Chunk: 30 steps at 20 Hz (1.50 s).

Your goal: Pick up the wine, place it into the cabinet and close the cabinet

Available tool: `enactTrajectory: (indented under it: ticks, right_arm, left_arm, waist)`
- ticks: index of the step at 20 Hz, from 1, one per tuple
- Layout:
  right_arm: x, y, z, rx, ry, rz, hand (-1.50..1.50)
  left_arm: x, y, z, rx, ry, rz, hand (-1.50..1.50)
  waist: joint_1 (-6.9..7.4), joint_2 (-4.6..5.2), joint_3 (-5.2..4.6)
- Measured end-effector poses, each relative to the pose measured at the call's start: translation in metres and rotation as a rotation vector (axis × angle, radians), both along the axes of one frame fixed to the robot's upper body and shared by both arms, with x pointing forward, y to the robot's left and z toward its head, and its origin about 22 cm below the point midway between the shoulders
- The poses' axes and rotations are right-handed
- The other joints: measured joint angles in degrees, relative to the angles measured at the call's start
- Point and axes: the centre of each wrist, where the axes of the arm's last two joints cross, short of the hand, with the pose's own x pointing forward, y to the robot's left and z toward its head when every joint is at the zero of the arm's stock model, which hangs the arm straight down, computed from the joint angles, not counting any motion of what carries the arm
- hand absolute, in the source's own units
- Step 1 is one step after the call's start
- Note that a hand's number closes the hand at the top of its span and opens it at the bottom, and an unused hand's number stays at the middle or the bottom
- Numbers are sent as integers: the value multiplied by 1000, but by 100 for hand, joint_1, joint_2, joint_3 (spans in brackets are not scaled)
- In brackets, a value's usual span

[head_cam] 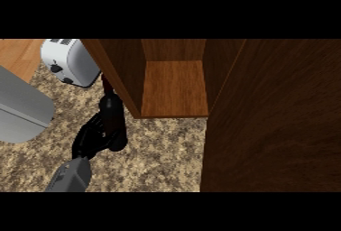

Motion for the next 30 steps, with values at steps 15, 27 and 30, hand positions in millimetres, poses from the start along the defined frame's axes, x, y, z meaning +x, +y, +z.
enactTrajectory:
  ticks: [15,27,30]
  right_arm:
    - [1,1,-3,17,4,-4,-150]
    - [2,-1,-2,4,-3,-16,-150]
    - [3,-2,-2,3,-12,-15,-150]
  left_arm:
    - [-17,-20,2,46,-194,88,150]
    - [-63,-36,42,-8,-341,127,150]
    - [-58,-54,66,-5,-357,112,150]
  waist:
    - [113,-40,7]
    - [115,-47,12]
    - [99,-37,11]
